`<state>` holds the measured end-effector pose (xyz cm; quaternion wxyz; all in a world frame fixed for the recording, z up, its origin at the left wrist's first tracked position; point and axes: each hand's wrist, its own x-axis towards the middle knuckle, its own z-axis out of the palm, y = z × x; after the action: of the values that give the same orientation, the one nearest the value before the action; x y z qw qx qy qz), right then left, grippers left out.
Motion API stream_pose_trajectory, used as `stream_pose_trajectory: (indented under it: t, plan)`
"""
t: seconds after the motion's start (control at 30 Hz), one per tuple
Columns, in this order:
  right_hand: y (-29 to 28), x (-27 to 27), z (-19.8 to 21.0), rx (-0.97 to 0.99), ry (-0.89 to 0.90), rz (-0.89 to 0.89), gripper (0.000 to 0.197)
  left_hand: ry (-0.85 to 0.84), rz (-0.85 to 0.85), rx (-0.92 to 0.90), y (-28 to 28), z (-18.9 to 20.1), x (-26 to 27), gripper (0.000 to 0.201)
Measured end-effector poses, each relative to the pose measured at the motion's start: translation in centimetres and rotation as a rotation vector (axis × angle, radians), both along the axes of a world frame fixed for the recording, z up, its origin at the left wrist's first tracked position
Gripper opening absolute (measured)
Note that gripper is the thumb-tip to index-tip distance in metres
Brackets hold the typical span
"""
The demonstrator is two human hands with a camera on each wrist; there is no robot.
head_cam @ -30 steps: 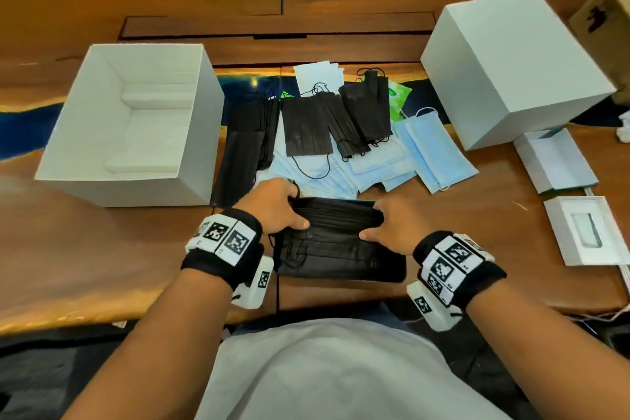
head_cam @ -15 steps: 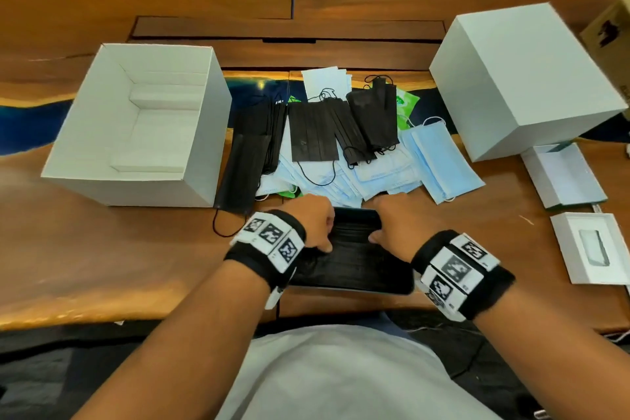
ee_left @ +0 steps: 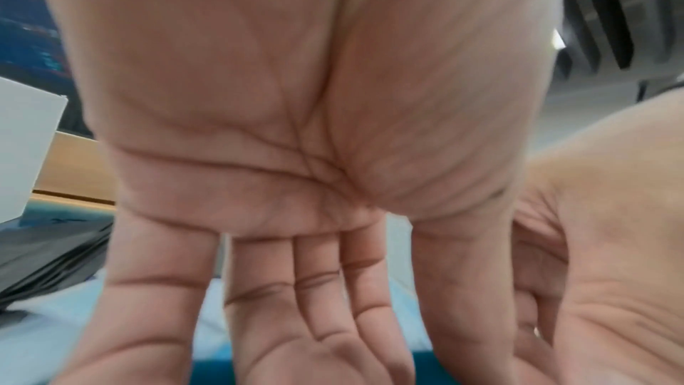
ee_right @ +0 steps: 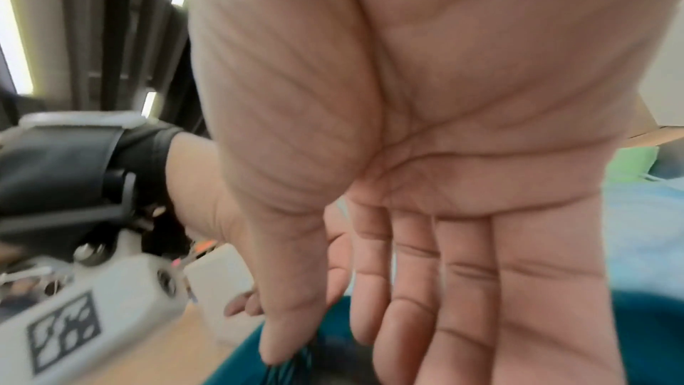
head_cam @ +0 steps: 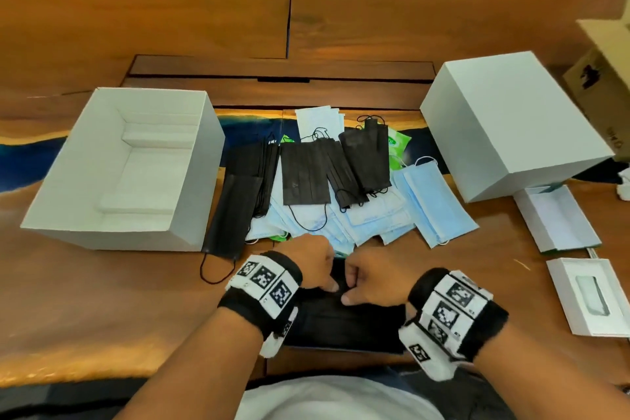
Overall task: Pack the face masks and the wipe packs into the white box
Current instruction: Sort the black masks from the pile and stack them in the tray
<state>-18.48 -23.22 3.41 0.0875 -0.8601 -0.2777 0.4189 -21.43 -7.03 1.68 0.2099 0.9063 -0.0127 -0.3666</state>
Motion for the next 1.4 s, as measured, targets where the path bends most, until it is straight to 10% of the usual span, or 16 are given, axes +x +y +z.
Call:
stream_pose_trajectory:
  t: [0.3, 0.6, 0.9, 1.17, 1.4]
  plan:
    - [0.8, 10.7, 2.0, 0.217, 0.039, -0.271, 0.027, -0.197, 0.228, -0.180, 1.9, 2.8, 8.5, 0.025]
    - [1.5, 17.4, -2.8, 0.133, -0.263, -0.543, 0.029, -0.156, 0.522, -0.226, 1.2, -0.5, 14.5, 0.033]
    - [2.2, 21.5, -7.1, 0.116, -0.168, -0.697, 0.053, -0.099, 0.731, -0.220, 1.3, -3.7, 17.6, 0.058]
    - [3.6, 20.8, -6.4, 0.252, -0.201, -0.519, 0.021, -0.094, 0.988, -0.378, 1.5, -5.3, 18.8, 0.078]
    - [4.4, 16.7, -4.5, 0.222, -0.393, -0.430, 0.024, -0.090, 1.211, -0.559, 1.8, -4.4, 18.2, 0.039]
